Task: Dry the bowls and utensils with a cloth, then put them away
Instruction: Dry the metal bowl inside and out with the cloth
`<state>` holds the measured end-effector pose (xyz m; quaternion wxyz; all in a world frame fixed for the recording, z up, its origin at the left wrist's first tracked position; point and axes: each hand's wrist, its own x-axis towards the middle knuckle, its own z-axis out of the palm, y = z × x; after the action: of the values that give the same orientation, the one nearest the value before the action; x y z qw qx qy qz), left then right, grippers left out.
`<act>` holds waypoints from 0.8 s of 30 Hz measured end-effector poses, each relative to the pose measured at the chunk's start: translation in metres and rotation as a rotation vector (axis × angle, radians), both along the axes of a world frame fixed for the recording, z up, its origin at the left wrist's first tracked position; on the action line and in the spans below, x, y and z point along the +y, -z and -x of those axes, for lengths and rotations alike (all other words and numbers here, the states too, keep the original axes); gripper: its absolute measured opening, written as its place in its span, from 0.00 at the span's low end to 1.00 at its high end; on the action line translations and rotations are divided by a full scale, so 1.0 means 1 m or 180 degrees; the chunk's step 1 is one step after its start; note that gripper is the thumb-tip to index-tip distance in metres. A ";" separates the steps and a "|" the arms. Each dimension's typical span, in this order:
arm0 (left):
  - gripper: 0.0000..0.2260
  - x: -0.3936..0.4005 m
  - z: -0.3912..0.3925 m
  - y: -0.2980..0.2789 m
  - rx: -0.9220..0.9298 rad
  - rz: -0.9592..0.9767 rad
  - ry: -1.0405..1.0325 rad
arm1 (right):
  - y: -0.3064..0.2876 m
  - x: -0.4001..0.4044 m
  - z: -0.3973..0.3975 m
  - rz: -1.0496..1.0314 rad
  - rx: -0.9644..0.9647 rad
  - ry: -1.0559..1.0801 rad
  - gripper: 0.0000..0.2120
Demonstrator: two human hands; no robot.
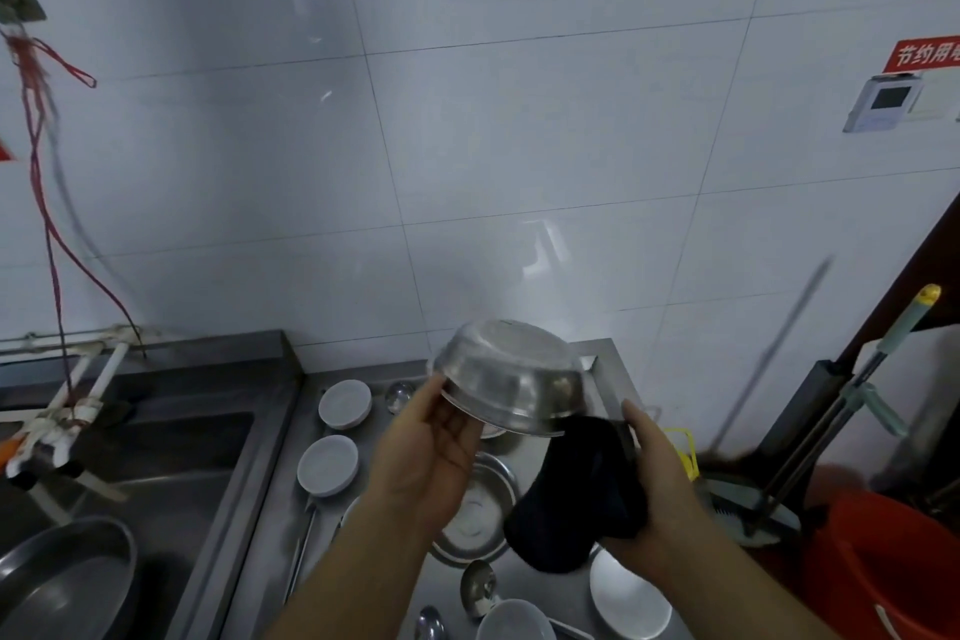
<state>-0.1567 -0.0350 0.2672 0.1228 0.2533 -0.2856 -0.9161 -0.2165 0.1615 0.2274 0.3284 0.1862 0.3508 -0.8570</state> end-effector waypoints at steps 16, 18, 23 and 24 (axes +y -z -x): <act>0.16 0.013 -0.011 -0.011 0.0297 0.1651 0.0976 | -0.066 -0.006 -0.019 -0.1772 0.4166 0.0057 0.23; 0.15 0.021 -0.012 -0.014 0.0292 0.1714 0.1028 | -0.061 -0.011 -0.019 -0.2446 0.5483 -0.0402 0.21; 0.16 0.020 -0.022 -0.013 0.0288 0.1680 0.1317 | -0.054 -0.008 -0.013 -0.2760 0.5964 -0.0669 0.17; 0.17 0.019 -0.023 -0.012 0.0292 0.1710 0.1370 | -0.056 -0.009 -0.011 -0.2841 0.6017 -0.0584 0.16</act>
<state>-0.1333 -0.0158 0.2794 0.0018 0.1045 -0.5576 -0.8235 -0.2051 0.1528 0.2831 -0.1140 -0.4820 0.7614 -0.4182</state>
